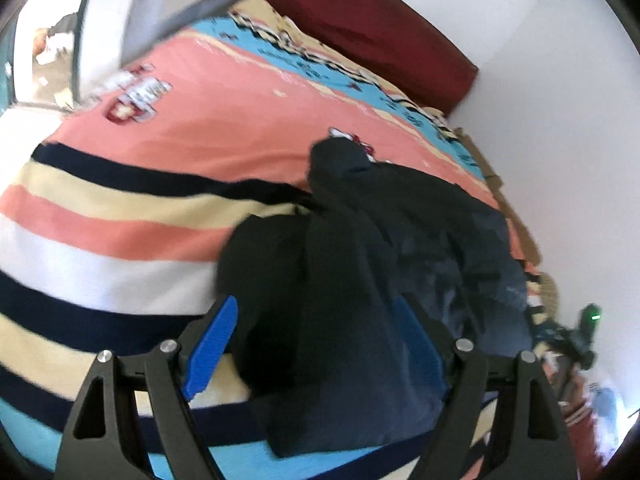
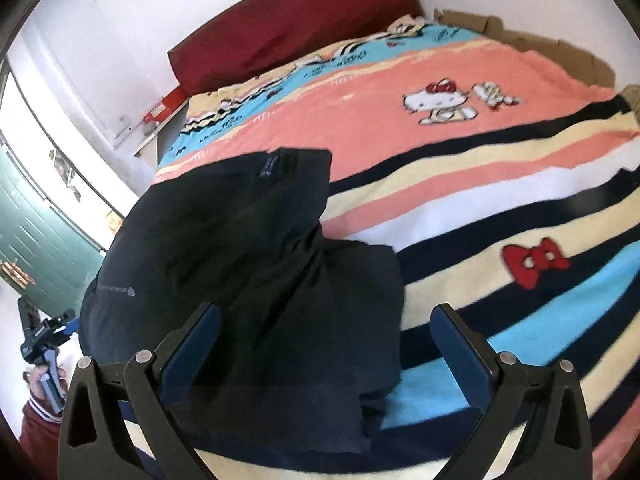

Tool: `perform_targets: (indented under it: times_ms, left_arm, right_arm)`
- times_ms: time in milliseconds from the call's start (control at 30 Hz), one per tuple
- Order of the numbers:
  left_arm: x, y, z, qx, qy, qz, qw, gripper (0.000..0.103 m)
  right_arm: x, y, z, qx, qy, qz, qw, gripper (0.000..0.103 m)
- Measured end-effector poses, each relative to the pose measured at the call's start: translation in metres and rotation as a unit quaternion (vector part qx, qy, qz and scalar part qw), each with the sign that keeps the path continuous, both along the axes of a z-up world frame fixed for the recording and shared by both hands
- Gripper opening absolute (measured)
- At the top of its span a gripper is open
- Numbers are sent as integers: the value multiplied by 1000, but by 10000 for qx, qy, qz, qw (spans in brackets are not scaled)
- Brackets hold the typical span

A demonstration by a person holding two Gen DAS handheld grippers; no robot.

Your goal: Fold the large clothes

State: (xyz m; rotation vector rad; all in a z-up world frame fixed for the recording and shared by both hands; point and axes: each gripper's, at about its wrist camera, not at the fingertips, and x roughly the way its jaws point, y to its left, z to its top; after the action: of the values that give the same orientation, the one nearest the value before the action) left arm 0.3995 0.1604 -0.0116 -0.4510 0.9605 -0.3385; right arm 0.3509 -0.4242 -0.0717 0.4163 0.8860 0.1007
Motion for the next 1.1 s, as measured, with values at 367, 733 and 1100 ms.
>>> perform_targets:
  times_ms: [367, 733, 1100]
  left_arm:
    - [55, -1, -57, -749, 206, -309, 9965, 97]
    - [49, -21, -69, 283, 267, -542, 9978, 103]
    - [4, -21, -72, 729, -305, 394, 9961, 103]
  right_arm:
    - [35, -4, -68, 582, 779, 170, 9951, 102]
    - [37, -2, -107, 1147, 1154, 382, 9859, 102]
    - [36, 3, -105, 1005, 1290, 469, 9854, 102]
